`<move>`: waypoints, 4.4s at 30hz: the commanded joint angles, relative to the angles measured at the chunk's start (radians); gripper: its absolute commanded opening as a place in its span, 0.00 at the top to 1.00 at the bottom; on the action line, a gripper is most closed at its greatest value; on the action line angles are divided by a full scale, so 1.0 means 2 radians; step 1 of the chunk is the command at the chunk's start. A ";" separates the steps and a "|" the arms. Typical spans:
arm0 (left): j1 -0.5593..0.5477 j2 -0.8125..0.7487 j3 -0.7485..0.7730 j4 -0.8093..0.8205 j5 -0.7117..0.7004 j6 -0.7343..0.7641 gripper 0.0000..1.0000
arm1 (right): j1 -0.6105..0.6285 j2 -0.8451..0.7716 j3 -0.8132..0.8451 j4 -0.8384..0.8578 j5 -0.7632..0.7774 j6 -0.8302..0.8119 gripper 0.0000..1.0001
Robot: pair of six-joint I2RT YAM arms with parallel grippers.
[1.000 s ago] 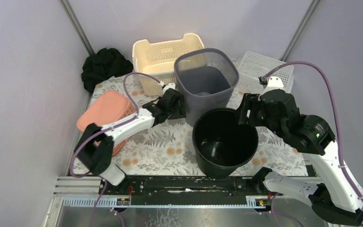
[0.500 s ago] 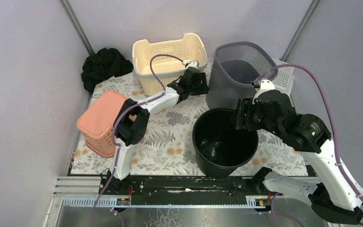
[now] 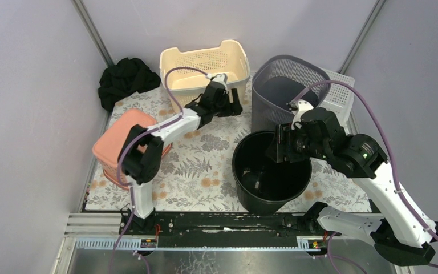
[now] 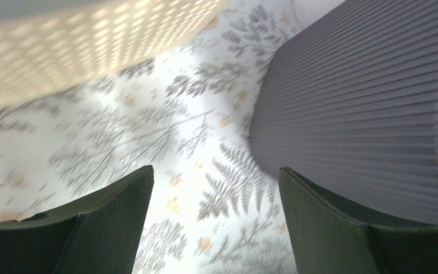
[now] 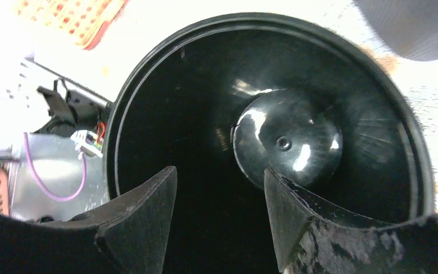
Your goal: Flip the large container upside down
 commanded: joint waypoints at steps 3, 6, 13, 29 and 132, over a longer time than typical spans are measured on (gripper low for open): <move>0.013 -0.131 -0.092 0.010 0.001 -0.006 0.10 | 0.051 0.030 0.013 0.022 -0.042 -0.019 0.34; 0.013 -0.182 -0.095 -0.018 -0.007 0.002 0.06 | 0.097 0.051 0.038 0.012 -0.009 -0.010 0.34; 0.016 -0.300 -0.100 -0.123 -0.045 0.001 0.00 | 0.248 0.111 0.095 -0.023 0.095 0.038 0.34; 0.017 -0.496 -0.146 -0.252 -0.069 -0.006 0.00 | 0.325 0.248 0.119 -0.147 0.220 0.137 0.47; -0.018 -0.481 -0.130 -0.147 0.190 -0.107 0.00 | -0.010 0.343 -0.513 1.254 -0.259 0.446 0.41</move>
